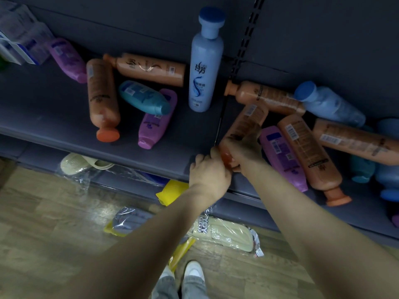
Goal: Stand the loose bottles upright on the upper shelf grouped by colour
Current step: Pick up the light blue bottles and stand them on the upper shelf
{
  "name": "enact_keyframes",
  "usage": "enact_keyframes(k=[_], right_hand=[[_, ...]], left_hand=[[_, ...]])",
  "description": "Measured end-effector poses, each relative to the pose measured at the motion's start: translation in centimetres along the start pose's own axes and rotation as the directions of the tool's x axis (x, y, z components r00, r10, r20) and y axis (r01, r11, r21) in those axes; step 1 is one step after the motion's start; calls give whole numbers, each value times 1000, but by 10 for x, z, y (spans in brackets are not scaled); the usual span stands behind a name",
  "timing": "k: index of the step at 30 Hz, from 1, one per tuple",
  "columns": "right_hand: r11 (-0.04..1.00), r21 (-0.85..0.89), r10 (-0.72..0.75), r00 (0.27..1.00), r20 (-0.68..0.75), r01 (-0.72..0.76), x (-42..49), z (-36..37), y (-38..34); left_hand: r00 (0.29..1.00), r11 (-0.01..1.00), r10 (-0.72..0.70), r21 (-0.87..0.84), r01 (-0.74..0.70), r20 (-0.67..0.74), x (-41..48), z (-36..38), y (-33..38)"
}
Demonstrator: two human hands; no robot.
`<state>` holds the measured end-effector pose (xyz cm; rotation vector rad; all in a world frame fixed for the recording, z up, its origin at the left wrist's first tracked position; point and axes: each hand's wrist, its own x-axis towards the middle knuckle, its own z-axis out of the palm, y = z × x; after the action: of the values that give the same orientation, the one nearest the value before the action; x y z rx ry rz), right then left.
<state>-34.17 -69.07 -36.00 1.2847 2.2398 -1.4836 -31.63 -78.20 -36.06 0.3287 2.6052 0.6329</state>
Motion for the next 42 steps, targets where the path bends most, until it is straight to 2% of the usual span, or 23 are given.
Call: enact_keyframes(k=[4,9,12,14,18,24,31,35,42], right_hand=[[983,-167,-79,996,-39,71,-3,-11,4],[943,-315,-132,990,-48,110,-3,-15,3],[876,-438,-263,962,-79,204,-14,-18,-3],[857,-415,-374,923,-93,305,-21,-19,-5],[803,-272,-572,814,-104,530,-28,-10,-7],[765,-202,-632,774,-49,612,-24,0,-22],[715,-223,-684,729,-29,663,-9,10,-39],[713,-202,-686,727,-6,671,-2,19,-48],[797,-111,-596,803,10,593,13,28,-70]], left_hand=[[994,995,21,-98,-10,110,2,-4,11],[995,986,78,-149,-69,56,17,-8,-6],[993,961,117,-255,-106,27,22,-17,-13],[994,943,107,-313,-112,-33,24,-25,-15],[997,935,50,-347,-67,-60,32,-34,-21],[991,929,49,-359,-89,-121,43,-38,-27],[971,913,79,-374,-161,-226,67,-39,-37],[959,899,82,-395,-188,-271,82,-44,-40],[936,875,81,-425,-232,-344,104,-60,-43]])
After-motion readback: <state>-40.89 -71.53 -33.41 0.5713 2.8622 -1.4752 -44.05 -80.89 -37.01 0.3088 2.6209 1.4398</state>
